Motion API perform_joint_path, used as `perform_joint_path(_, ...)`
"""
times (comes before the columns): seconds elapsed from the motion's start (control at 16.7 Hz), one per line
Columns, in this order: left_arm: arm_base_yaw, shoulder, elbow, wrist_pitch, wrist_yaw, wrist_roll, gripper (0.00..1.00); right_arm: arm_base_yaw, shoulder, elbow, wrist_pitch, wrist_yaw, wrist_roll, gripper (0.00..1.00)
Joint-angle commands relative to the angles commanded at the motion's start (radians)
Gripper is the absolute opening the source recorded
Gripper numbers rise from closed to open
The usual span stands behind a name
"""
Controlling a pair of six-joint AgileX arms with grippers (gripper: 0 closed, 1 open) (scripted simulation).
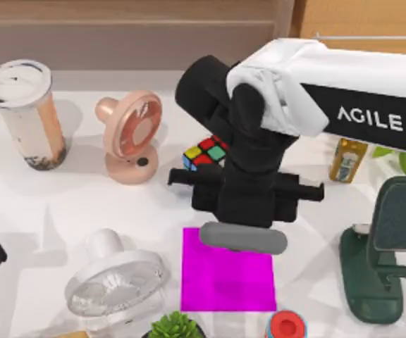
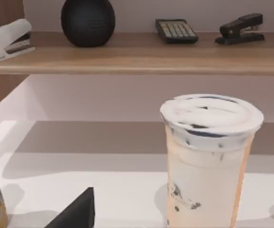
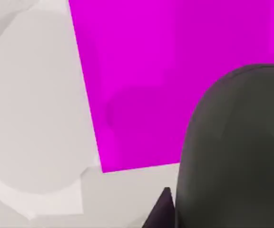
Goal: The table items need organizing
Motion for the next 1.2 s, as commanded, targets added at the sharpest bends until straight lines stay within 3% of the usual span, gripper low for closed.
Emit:
perform_joint_path(0.24, 0.0, 0.0, 0.0, 0.0, 0.0, 0.0, 1.0, 0.077, 0.066, -0.014, -0.007, 0.003, -0.039, 0.0)
perform_joint_path(1.2, 0.0, 0.0, 0.0, 0.0, 0.0, 0.0, 1.0, 0.07, 0.067, -0.029, 0.024, 0.009, -0.033, 0.0)
